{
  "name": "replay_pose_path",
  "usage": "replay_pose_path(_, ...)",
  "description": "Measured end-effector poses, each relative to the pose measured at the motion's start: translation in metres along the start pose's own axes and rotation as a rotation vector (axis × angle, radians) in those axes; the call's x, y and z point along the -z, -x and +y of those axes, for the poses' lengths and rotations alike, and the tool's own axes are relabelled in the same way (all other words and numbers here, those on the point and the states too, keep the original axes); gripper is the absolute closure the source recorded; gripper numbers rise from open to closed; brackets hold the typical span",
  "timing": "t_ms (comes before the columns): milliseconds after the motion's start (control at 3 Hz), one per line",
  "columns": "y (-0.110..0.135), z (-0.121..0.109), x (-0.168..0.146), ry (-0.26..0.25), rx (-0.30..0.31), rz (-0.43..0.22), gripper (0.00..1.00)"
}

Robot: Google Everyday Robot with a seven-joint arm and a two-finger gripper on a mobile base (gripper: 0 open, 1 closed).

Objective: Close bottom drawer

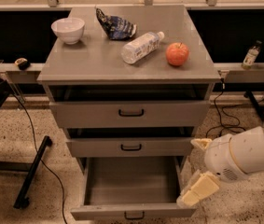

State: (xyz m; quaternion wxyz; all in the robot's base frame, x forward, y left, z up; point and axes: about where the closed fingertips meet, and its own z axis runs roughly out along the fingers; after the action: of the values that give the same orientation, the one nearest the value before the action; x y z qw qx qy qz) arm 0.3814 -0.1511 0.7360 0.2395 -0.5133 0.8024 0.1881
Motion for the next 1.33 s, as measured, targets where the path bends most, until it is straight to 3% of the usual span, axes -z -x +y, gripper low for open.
replay_pose_path(333,-0.006,0.001,-0.053,0.020,-0.017,-0.094,0.00)
replay_pose_path(667,-0.021,-0.005,-0.120,0.016,0.014,-0.220,0.00)
replay_pose_path(1000,-0.034,-0.019,-0.151,-0.009,-0.006,-0.260,0.00)
replay_pose_path(1333,-0.034,-0.017,-0.159,0.020,0.019,-0.227,0.00)
